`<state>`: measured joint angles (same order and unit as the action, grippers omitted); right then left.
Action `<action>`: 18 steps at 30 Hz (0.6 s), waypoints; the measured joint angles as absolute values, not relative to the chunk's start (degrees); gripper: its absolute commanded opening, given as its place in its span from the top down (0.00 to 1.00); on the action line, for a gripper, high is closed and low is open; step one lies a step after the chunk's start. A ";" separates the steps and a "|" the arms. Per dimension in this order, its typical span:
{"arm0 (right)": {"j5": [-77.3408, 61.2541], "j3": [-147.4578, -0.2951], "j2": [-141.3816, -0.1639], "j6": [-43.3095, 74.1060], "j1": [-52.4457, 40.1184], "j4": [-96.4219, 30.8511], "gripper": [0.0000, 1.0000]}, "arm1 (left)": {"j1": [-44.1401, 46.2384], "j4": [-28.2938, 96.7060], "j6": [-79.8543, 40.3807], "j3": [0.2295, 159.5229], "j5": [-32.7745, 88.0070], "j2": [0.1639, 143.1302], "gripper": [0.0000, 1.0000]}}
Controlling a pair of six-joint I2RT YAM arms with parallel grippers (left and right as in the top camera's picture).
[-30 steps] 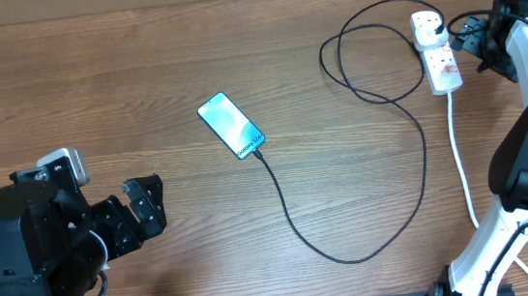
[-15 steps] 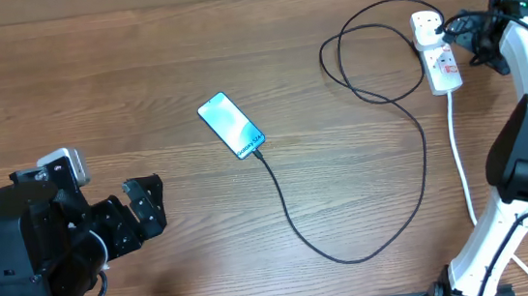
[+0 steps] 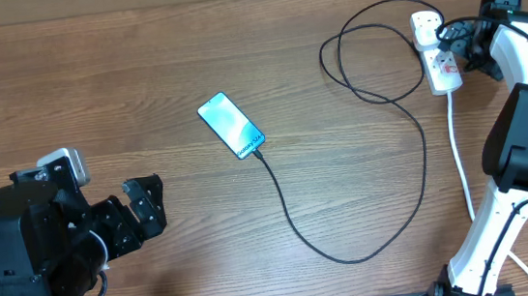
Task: Plug charger to phone and switch on socket
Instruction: 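Position the right gripper over the power strip's orange switch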
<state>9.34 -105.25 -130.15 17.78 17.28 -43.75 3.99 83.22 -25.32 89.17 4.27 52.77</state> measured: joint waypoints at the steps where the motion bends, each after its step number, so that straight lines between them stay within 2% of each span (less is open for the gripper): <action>1: 9.56 -105.25 -130.28 17.76 17.28 -43.20 0.00 | 3.99 83.22 -25.32 89.17 4.27 52.77 0.00; 18: 10.61 -105.25 -131.15 17.78 17.28 -40.05 0.00 | 3.99 83.22 -25.32 89.17 4.27 52.77 0.00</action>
<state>10.61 -105.25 -131.15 17.78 17.28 -40.05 3.99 83.22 -25.32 89.17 4.27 52.77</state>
